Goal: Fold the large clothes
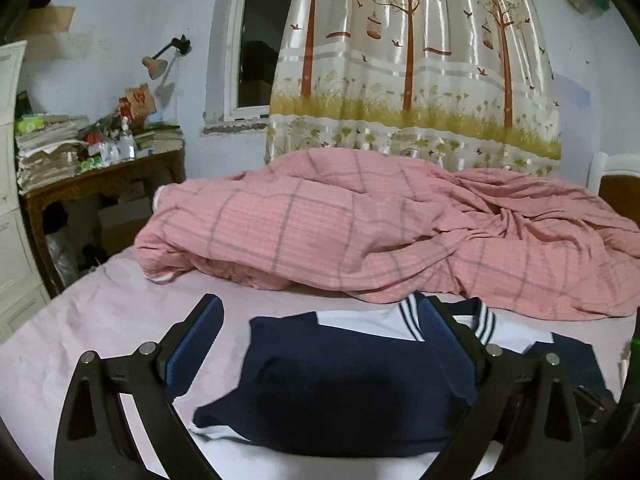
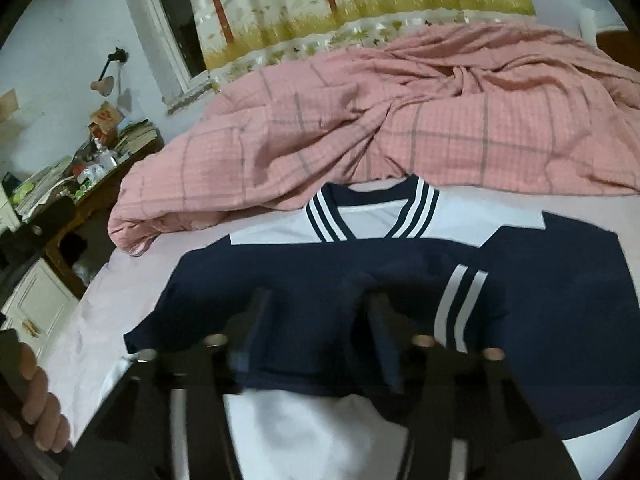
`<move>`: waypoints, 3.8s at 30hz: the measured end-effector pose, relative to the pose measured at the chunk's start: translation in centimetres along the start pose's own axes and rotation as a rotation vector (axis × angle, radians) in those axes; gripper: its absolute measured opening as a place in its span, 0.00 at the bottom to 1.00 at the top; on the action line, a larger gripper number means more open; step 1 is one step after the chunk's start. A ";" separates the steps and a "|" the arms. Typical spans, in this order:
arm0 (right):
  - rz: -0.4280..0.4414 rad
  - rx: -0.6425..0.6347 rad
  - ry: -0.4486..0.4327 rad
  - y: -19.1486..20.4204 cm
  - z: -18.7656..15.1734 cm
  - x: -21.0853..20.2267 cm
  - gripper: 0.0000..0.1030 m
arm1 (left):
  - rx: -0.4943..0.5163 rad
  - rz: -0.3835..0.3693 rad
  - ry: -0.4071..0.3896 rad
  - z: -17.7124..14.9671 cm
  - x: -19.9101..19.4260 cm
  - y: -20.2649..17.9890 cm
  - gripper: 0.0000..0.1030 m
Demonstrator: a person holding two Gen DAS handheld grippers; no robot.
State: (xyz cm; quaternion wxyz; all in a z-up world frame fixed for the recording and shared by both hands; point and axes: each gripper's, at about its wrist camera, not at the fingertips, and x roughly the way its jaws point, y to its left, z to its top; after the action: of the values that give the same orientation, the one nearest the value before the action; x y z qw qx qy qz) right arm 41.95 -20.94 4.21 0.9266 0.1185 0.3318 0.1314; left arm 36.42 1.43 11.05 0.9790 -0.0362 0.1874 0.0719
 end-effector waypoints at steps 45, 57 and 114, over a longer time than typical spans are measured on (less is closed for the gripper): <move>-0.468 0.235 0.044 -13.9 1.7 -5.7 0.70 | 0.205 -0.320 0.374 -9.5 10.9 -12.7 0.24; -0.500 0.136 0.151 -13.1 0.8 -1.8 0.70 | -0.068 -0.141 0.375 -7.5 13.9 -2.9 0.23; -0.831 0.131 0.196 -22.6 -1.6 -1.3 0.65 | 0.083 -0.069 0.451 -8.7 15.8 -1.8 0.65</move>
State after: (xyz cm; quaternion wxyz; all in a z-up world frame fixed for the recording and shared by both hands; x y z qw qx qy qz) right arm 43.61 -42.35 -3.18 0.8553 0.0202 0.4455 -0.2636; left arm 48.13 0.87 -2.80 0.9148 -0.0176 0.4030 0.0206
